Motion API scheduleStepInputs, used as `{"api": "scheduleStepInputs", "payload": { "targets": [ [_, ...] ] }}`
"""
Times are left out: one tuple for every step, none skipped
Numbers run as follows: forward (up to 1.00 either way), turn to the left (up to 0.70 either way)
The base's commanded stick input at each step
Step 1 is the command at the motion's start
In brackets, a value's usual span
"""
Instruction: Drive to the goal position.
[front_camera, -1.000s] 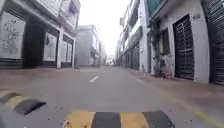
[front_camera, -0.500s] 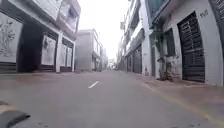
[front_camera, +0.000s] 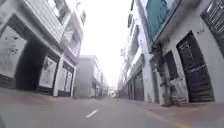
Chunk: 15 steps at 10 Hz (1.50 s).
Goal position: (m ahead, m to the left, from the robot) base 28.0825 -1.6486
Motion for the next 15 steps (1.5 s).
{"api": "scheduleStepInputs", "payload": {
  "targets": [
    [0.85,0.00],
    [0.85,0.00],
    [0.85,0.00],
    [0.85,0.00],
    [0.85,0.00],
    [0.85,0.00],
    [0.85,0.00],
    [0.85,0.00],
    [0.85,0.00],
    [0.85,0.00],
    [0.85,0.00],
    [0.85,0.00],
    [0.85,0.00],
    [0.85,0.00],
    [0.85,0.00]
  ]
}}
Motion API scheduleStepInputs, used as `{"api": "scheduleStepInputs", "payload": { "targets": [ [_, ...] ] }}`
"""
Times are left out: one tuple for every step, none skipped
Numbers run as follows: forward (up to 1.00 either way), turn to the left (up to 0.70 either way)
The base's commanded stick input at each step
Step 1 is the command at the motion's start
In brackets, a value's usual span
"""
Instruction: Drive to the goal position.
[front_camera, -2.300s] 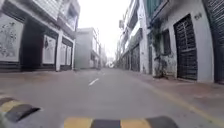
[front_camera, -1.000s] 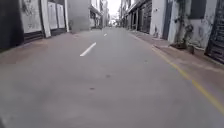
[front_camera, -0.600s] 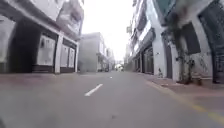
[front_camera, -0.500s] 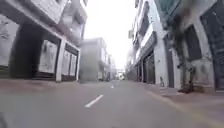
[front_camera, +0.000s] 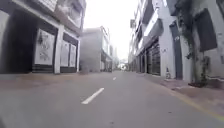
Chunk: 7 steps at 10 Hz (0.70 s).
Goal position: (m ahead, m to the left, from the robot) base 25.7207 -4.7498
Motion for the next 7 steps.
{"api": "scheduleStepInputs", "payload": {
  "targets": [
    [0.85,0.00],
    [0.85,0.00],
    [0.85,0.00],
    [0.85,0.00],
    [0.85,-0.20],
    [0.85,-0.34],
    [0.85,-0.34]
  ]
}}
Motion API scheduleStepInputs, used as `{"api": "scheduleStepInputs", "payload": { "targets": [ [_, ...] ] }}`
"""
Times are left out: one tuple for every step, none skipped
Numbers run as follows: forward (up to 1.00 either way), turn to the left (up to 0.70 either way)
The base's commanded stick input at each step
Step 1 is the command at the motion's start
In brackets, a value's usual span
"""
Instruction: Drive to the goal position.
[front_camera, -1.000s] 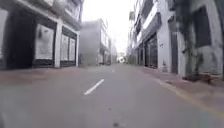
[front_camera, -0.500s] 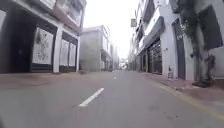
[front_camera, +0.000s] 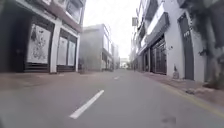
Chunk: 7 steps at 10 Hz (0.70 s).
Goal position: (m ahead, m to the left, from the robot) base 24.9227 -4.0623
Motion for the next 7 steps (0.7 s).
{"api": "scheduleStepInputs", "payload": {
  "targets": [
    [0.85,-0.23],
    [0.85,0.00],
    [0.85,0.00],
    [0.85,0.00],
    [0.85,0.00],
    [0.85,0.00],
    [0.85,0.00]
  ]
}}
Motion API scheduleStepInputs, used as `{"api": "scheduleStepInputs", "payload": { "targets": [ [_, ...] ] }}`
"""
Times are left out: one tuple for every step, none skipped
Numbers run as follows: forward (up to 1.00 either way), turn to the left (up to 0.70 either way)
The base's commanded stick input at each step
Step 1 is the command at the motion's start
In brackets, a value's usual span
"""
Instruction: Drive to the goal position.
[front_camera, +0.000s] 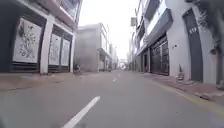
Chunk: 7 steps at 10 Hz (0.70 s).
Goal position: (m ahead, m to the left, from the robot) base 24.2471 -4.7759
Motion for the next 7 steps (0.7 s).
{"api": "scheduleStepInputs", "payload": {
  "targets": [
    [0.85,0.00],
    [0.85,0.00],
    [0.85,0.00],
    [0.85,0.00],
    [0.85,0.00],
    [0.85,0.00],
    [0.85,-0.21]
  ]
}}
